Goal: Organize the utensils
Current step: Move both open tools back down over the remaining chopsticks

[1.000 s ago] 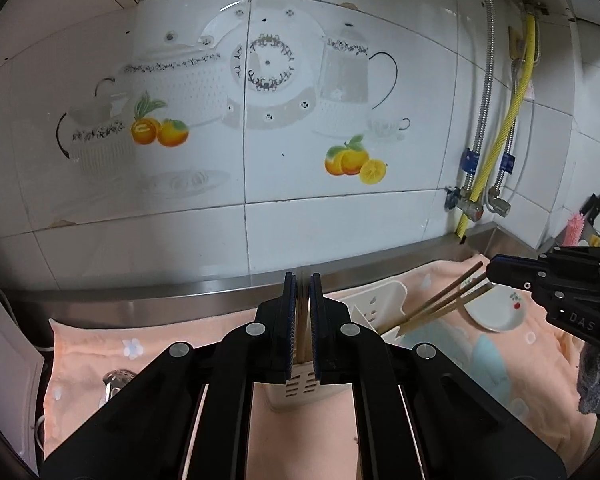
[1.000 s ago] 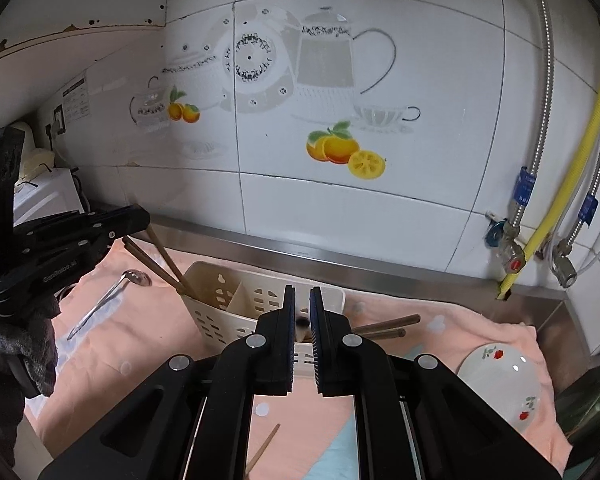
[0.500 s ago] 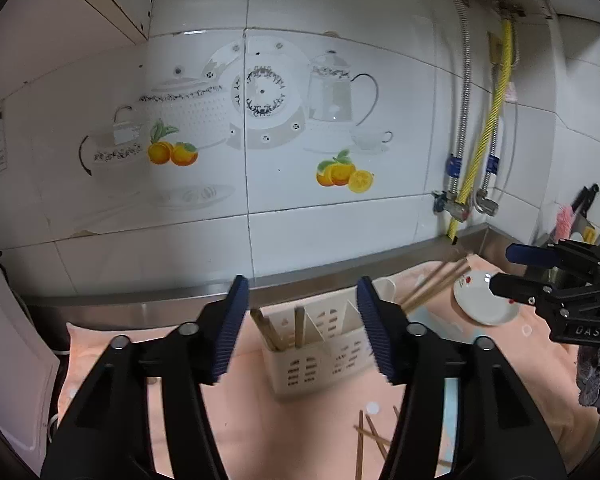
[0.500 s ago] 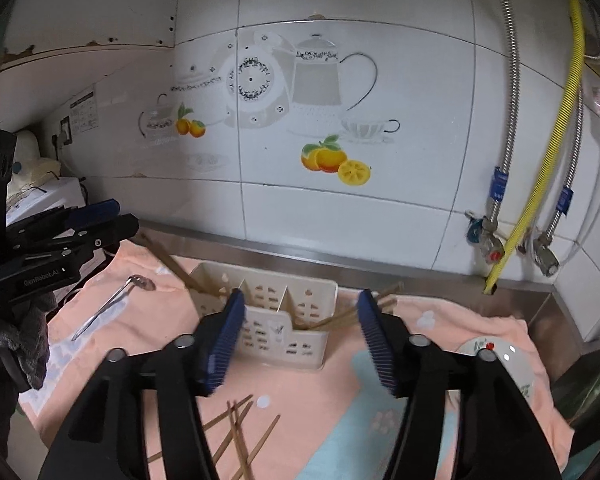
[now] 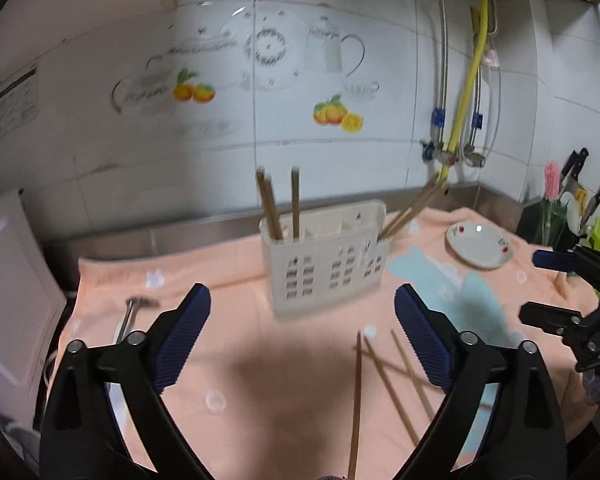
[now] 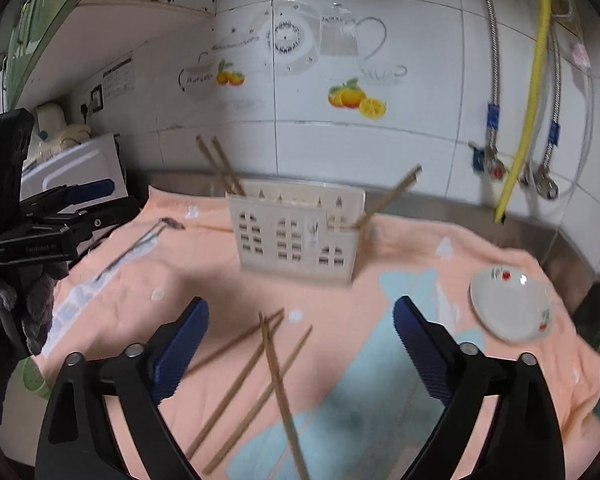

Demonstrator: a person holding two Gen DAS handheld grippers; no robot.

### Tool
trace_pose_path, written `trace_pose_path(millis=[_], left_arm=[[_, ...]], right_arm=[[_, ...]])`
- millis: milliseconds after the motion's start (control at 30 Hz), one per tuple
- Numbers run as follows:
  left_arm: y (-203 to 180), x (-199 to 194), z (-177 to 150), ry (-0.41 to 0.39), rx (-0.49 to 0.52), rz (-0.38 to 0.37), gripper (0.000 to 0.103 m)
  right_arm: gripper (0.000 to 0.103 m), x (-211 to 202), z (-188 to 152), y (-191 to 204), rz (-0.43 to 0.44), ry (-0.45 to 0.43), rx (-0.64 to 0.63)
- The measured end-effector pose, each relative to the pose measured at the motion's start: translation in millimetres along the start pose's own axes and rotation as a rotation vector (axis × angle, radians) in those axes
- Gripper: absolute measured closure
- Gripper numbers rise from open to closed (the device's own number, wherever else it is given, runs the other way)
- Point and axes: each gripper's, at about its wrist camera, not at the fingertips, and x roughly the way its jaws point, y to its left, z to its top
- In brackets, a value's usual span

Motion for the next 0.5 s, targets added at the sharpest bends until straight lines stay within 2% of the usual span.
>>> trace_pose_path(millis=[67, 300, 500], left_arm=[[0.8, -1.3, -15.2, 0.017, -0.011, 0.019, 0.008], [1.1, -0.4, -60.6, 0.093, -0.025, 0.019, 0.007], [1.7, 3.4, -89.8, 0.148, -0.047, 0.029, 0.007]], right_arm=[[0.011, -1.3, -15.5, 1.0, -0.002, 0.011, 0.013], [0.010, 1.3, -70.8, 7.3, -0.021, 0.052, 0.018], [0.010, 11.5, -101.8, 16.0, -0.004, 0.096, -0.001]])
